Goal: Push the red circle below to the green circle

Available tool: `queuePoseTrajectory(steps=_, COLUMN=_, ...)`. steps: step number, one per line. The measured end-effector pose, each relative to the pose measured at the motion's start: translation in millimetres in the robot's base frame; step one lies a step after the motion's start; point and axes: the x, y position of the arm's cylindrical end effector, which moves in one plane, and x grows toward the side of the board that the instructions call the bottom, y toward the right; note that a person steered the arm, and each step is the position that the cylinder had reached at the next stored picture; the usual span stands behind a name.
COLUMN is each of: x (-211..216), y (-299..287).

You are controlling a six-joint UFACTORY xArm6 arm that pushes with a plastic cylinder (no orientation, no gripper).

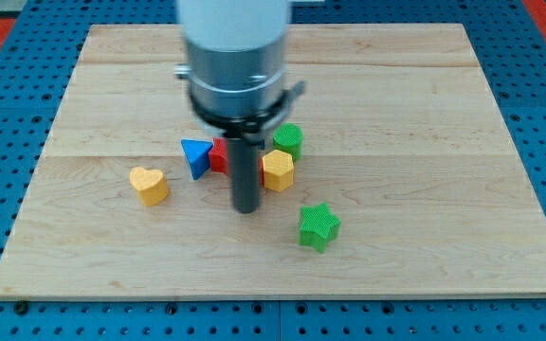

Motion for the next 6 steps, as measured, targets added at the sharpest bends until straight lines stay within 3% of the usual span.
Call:
queuePoseTrajectory(steps=1, x=1, y=-50)
queuePoseTrajectory(steps=3, x=-39, y=3)
queuePoseTrajectory(steps=6, x=-21, y=29)
